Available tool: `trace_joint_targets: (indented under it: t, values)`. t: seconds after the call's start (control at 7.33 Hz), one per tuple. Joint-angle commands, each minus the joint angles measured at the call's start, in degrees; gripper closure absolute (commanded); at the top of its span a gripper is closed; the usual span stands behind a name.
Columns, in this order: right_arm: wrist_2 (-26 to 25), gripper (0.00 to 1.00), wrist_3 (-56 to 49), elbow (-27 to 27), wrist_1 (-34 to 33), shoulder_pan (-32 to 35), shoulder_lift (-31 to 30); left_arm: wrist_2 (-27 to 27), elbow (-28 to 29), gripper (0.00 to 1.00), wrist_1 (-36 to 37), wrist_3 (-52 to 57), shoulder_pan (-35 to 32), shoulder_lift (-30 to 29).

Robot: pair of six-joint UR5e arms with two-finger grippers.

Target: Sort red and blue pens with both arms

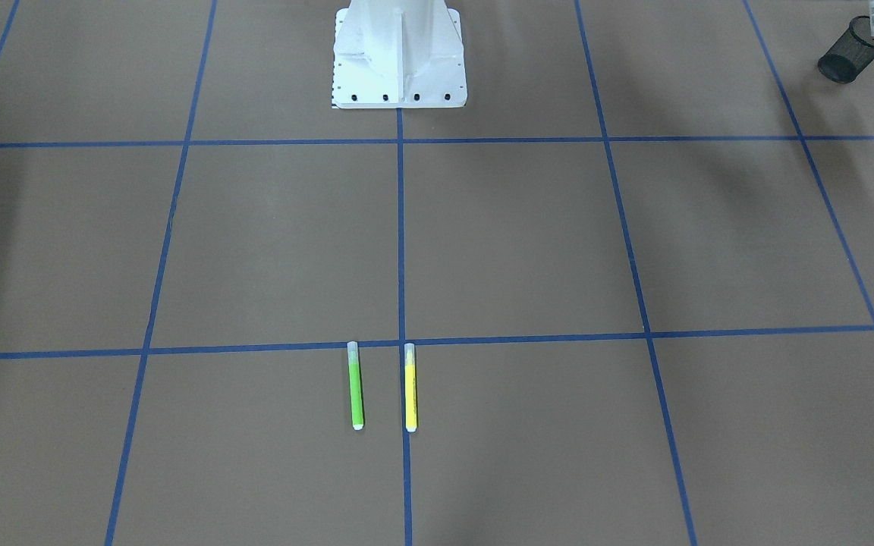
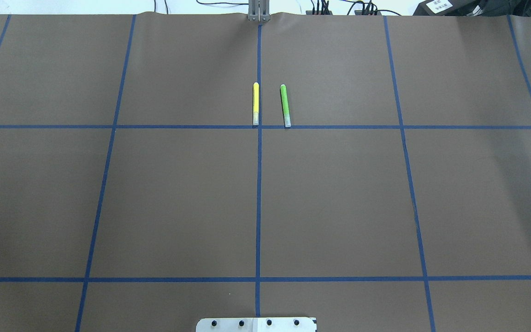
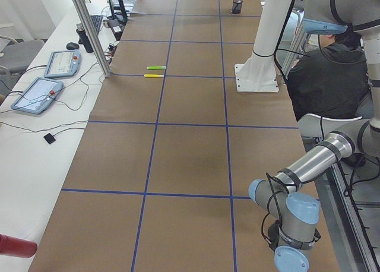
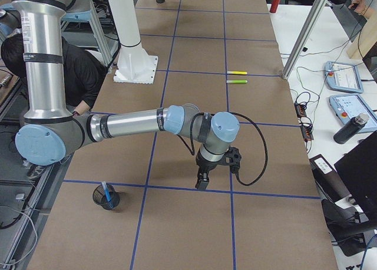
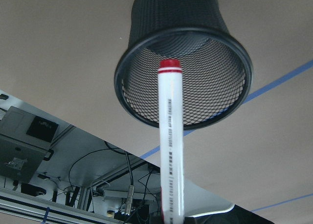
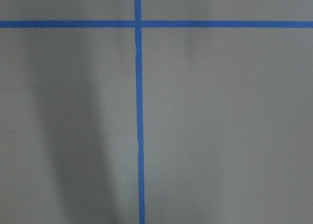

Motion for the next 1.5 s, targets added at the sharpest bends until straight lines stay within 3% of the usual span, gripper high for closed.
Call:
trace_joint_targets:
  t: [0.0,0.14,0.27,0.68,0.95,1.23,1.36]
  values:
    - [-0.1,0.01,-0.07,0.03,0.0,0.0,0.05,-0.9,1.18,0.52,0.02,-0.05,0.09,-0.01]
    - [-0.1,0.01,-0.07,0.03,0.0,0.0,0.05,-0.9,1.18,0.17,-0.15,0.12,0.0,-0.01]
    - [-0.1,0.01,0.02,0.03,0.0,0.0,-0.04,-0.9,1.18,0.01,-0.15,0.12,0.09,-0.79]
    - [-0.09,0.01,0.02,1.25,0.0,0.0,0.49,-0.9,0.22,0.0,-0.33,0.82,0.09,-8.5]
    - [-0.01,0.01,1.41,1.35,0.0,0.0,0.92,-0.81,-7.31,0.0,-5.23,0.74,0.09,-10.64]
    - [0.08,0.01,7.55,1.09,0.52,-0.78,2.59,-0.99,-8.84,0.0,-14.86,0.82,0.18,-17.2]
    - [0.6,0.01,7.58,1.43,4.01,-0.96,2.51,-0.99,-8.93,0.0,-18.4,0.65,0.35,-21.41]
